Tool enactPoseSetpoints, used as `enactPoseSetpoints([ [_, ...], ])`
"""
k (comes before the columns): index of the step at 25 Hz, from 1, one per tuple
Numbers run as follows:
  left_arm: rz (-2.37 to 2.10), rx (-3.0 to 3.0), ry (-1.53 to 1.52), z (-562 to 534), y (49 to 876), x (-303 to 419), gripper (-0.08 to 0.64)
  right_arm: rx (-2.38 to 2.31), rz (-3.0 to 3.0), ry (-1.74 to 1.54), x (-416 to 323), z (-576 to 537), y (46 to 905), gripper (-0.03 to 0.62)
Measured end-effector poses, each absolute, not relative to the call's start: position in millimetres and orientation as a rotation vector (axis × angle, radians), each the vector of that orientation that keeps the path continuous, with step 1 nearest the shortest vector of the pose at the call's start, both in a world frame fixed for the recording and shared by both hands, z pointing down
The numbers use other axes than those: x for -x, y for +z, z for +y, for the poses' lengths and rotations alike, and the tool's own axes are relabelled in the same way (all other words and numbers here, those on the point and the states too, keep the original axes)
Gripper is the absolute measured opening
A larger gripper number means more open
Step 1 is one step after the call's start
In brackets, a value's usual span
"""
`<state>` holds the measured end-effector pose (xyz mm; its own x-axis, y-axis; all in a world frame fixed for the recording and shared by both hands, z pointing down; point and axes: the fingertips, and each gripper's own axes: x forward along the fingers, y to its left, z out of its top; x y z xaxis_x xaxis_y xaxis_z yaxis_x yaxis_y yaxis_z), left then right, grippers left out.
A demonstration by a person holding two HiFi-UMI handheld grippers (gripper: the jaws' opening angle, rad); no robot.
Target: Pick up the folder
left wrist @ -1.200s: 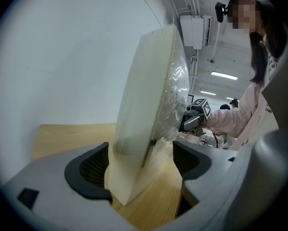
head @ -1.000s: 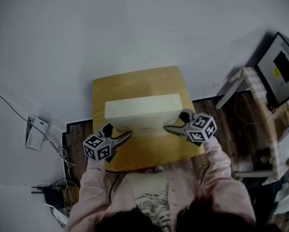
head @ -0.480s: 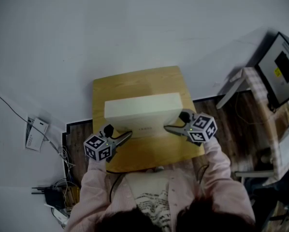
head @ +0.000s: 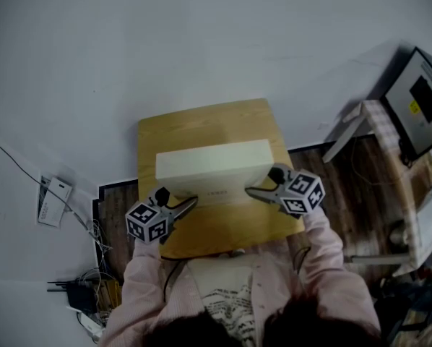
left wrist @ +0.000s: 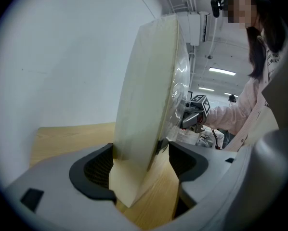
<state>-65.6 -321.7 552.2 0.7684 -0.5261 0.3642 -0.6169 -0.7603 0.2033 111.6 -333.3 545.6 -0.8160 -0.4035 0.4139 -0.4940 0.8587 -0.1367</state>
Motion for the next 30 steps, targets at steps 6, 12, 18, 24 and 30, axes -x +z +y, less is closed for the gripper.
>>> enactPoseSetpoints([
  [6, -0.9, -2.646, 0.358, -322.2, 542.2, 64.2, 0.356, -0.706, -2.703, 0.358, -114.8, -335.6, 535.2, 0.327],
  [12, -0.924, -2.66, 0.317, -322.3, 529.4, 66.9, 0.354, -0.737, -2.736, 0.366, -113.2, -334.3, 523.7, 0.327],
  [18, -0.947, -2.671, 0.272, -322.1, 515.2, 68.1, 0.354, -0.764, -2.773, 0.372, -112.4, -333.7, 508.4, 0.327],
  [24, -0.967, -2.69, 0.234, -322.1, 500.3, 69.0, 0.354, -0.794, -2.805, 0.384, -111.7, -332.0, 493.8, 0.327],
  [30, -0.987, -2.698, 0.194, -321.9, 485.8, 71.1, 0.354, -0.827, -2.833, 0.388, -111.0, -332.0, 479.7, 0.327],
])
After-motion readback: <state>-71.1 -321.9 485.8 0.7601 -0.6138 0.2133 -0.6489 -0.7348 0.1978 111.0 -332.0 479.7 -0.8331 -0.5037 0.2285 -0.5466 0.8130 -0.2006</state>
